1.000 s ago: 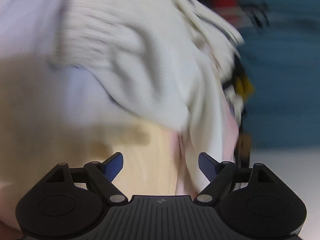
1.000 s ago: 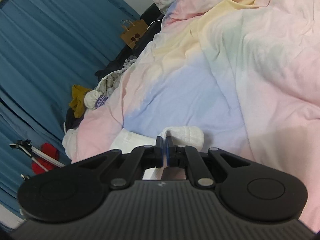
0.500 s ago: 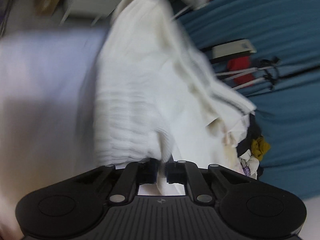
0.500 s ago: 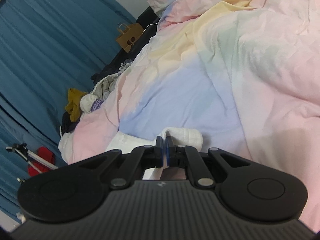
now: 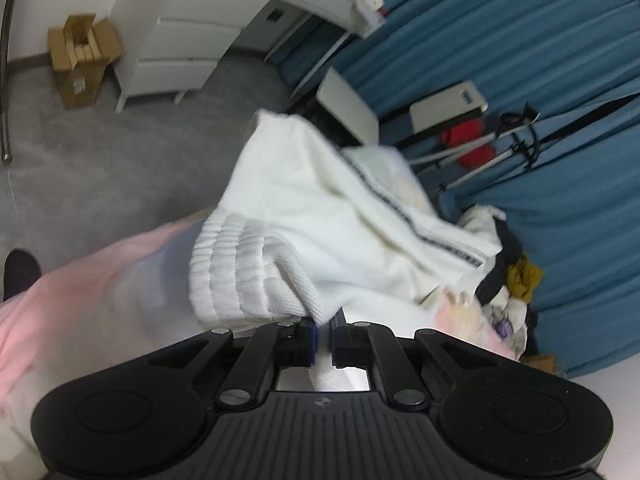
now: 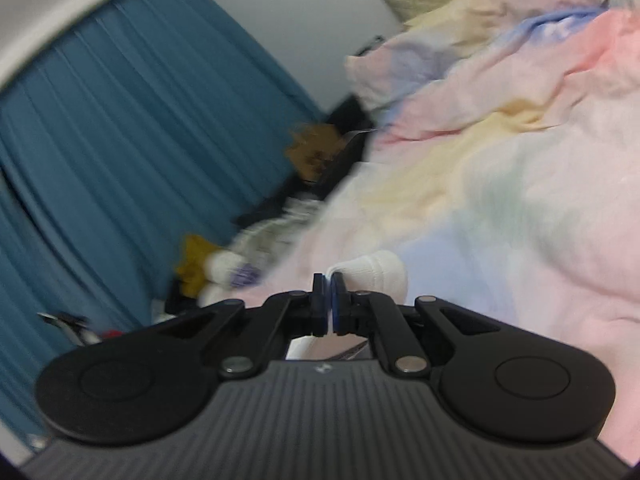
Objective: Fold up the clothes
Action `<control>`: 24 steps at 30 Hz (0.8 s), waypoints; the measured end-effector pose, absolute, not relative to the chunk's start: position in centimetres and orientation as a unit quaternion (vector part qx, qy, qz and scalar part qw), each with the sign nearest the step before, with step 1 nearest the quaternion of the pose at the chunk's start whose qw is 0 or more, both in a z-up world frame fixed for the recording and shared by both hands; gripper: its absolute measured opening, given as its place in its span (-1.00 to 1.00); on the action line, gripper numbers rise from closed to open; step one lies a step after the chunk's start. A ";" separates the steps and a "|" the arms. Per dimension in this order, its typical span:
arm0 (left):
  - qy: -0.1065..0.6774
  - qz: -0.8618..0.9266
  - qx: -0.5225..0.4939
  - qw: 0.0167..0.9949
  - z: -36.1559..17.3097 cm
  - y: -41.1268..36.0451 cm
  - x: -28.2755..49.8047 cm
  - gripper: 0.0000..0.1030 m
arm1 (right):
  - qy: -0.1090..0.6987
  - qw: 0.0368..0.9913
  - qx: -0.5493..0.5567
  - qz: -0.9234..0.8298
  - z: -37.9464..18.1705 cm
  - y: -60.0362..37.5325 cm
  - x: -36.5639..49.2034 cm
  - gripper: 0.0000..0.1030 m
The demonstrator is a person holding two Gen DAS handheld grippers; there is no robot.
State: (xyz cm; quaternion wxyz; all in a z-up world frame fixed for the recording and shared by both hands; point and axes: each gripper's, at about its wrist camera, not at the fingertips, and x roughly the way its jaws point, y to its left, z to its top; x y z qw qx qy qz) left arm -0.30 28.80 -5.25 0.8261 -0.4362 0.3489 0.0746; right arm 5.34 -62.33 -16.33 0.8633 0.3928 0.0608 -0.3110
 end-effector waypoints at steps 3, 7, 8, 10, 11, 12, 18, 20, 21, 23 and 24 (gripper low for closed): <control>0.371 0.070 -0.400 0.835 -6.9 28.4 0.0 -0.86 | 0.158 0.823 0.408 -0.361 -18.9 -63.0 6.0 -0.91; 0.399 0.068 -0.374 0.834 -8.4 28.2 0.1 -0.80 | 0.245 0.796 0.415 -0.366 -21.9 -63.6 7.4 -0.90; 0.397 0.063 -0.377 0.835 -8.5 28.3 -0.2 -0.76 | 0.250 0.795 0.415 -0.365 -22.1 -63.7 7.5 -0.90; 0.395 0.059 -0.370 0.839 -8.6 28.3 -0.1 -0.65 | 0.248 0.797 0.414 -0.363 -22.0 -63.8 7.4 -0.88; 0.395 0.059 -0.363 0.842 -8.5 28.2 -0.2 -0.64 | 0.245 0.798 0.414 -0.363 -21.8 -63.7 7.3 -0.86; 0.396 0.058 -0.355 0.845 -8.3 28.1 -0.5 -0.57 | 0.239 0.799 0.416 -0.363 -21.6 -63.6 7.2 -0.86; 0.363 0.084 -0.291 0.881 -5.1 26.9 -3.2 -0.02 | 0.223 0.821 0.377 -0.367 -20.0 -62.6 7.7 -0.51; 0.339 0.104 -0.247 0.902 -3.5 26.0 -4.1 0.27 | 0.219 0.831 0.356 -0.366 -19.5 -62.1 8.2 0.14; 0.323 0.110 -0.226 0.912 -2.7 25.5 -4.6 0.37 | 0.215 0.836 0.347 -0.367 -19.2 -61.9 8.3 0.29; 0.296 0.111 -0.197 0.928 -1.2 24.2 -5.2 0.54 | 0.204 0.844 0.329 -0.370 -18.5 -61.3 8.3 0.54; 0.289 0.107 -0.186 0.933 -0.6 23.6 -5.3 0.61 | 0.200 0.849 0.320 -0.371 -18.1 -61.0 8.3 0.57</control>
